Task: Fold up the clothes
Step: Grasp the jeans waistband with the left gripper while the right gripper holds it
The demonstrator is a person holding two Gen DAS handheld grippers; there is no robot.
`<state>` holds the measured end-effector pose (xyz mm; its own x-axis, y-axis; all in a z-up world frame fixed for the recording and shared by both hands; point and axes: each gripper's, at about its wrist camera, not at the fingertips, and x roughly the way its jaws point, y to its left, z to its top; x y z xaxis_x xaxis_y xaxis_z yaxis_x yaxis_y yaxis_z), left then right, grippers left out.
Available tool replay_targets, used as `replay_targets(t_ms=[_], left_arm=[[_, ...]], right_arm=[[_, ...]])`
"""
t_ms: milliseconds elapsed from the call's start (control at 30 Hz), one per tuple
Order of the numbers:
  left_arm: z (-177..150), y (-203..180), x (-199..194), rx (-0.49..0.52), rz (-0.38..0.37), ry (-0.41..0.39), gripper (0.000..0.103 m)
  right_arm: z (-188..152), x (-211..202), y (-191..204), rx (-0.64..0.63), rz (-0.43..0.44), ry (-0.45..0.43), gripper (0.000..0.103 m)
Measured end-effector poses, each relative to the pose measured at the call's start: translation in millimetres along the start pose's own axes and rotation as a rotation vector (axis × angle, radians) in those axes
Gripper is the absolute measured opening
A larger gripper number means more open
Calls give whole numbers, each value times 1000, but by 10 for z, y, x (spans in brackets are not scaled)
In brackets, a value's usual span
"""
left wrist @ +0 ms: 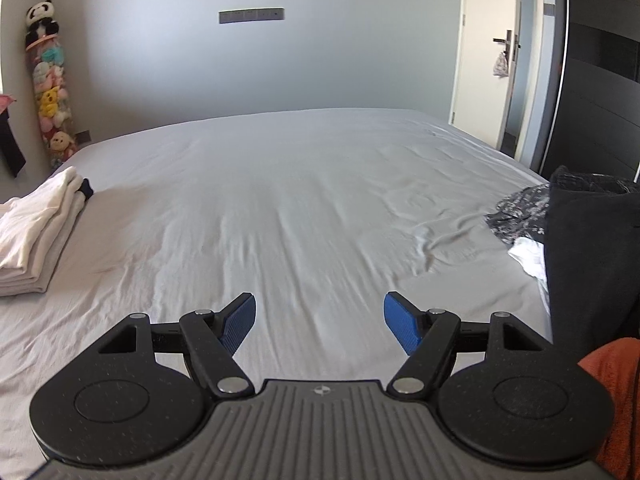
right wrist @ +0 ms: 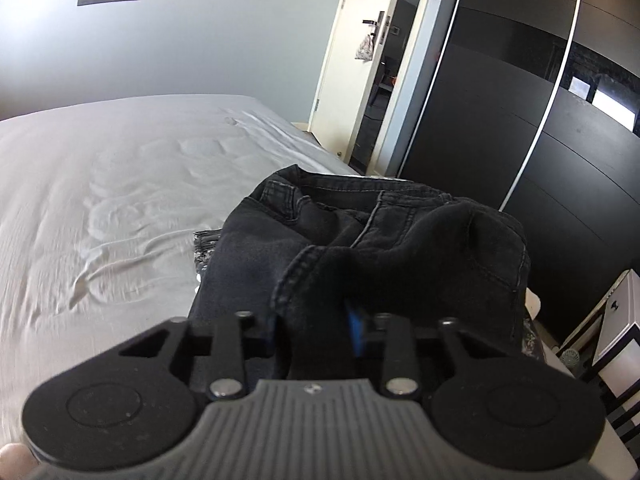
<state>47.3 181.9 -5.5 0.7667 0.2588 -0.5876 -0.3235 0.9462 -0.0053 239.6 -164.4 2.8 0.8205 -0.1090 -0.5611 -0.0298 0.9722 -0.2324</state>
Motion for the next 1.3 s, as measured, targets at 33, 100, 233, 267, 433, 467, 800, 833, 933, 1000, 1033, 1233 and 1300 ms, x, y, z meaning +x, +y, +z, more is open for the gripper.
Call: replay_targets(t_ms=[33, 100, 233, 267, 433, 467, 800, 833, 933, 1000, 1033, 1233, 1300], left_arm=[[2, 56, -10, -6, 7, -4, 84], [18, 171, -35, -24, 19, -15, 84], [60, 402, -109, -63, 43, -43, 84], [71, 456, -129, -71, 49, -50, 84], [150, 705, -228, -108, 86, -84, 84], [167, 748, -253, -113, 96, -90, 84], [317, 1279, -660, -177, 258, -155, 84], [327, 1343, -703, -190, 275, -156, 84], [347, 1543, -845, -231, 320, -163, 84], [322, 1669, -946, -257, 351, -169, 84], [307, 1727, -976, -265, 367, -165, 84], [166, 1949, -867, -260, 405, -64, 84], [108, 1979, -794, -234, 398, -32, 84]], right_arm=[[37, -33, 1, -6, -5, -5, 22], [136, -97, 6, -12, -8, -18, 19], [443, -321, 109, -43, 4, -88, 17], [533, -403, 168, -58, 18, -113, 16], [952, -893, 653, -150, 150, -229, 15], [1011, -999, 789, -174, 189, -254, 15], [1100, -1910, 2229, -374, 755, -378, 14], [1079, -1992, 2364, -397, 814, -381, 14], [1013, -2236, 2771, -464, 992, -389, 14], [895, -2303, 3025, -514, 1083, -365, 14], [821, -2316, 3148, -540, 1123, -348, 14], [109, -2035, 3690, -686, 1247, -178, 13], [-139, -1880, 3745, -728, 1255, -128, 13]])
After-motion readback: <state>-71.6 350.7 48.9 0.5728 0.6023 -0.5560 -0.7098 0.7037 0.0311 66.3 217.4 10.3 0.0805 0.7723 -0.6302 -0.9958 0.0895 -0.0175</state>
